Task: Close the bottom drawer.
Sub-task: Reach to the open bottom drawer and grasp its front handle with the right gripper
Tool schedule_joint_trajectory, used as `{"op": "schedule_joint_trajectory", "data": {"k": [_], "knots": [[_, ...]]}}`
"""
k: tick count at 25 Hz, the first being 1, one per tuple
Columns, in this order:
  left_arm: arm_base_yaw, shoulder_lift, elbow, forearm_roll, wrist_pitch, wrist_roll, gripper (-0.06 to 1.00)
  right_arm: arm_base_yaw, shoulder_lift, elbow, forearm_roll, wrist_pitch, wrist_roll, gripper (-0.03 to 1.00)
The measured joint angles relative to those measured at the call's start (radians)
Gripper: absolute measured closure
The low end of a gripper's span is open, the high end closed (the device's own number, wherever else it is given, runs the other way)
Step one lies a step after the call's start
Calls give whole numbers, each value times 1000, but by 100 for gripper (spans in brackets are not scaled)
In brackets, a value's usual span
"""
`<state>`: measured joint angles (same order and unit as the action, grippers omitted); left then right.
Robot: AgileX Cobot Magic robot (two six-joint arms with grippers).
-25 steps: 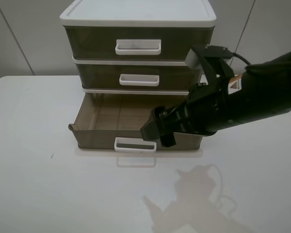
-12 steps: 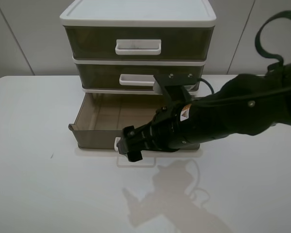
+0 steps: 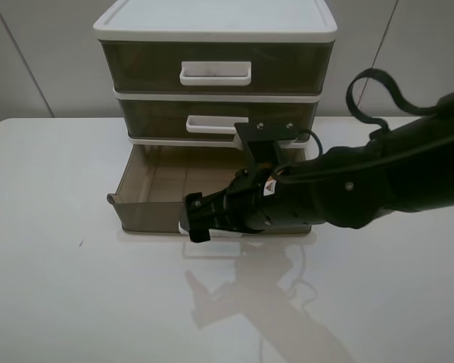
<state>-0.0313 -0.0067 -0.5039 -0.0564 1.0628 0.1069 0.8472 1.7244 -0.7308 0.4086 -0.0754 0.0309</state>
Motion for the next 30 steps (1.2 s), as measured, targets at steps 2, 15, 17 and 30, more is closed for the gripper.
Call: {"op": "schedule_joint_trajectory", "data": {"k": [2,15,17,30], "knots": [[0,0,0,0,0,0,23,1,6,0,1,-14,0,15],[0,0,0,0,0,0,23,42,24,-3,43,-17,1,15],[0,0,0,0,0,0,23,42,27,-3,43,-23,1,15],[0,0,0,0,0,0,23,42,84,-3,43,-94,3,18]]}}
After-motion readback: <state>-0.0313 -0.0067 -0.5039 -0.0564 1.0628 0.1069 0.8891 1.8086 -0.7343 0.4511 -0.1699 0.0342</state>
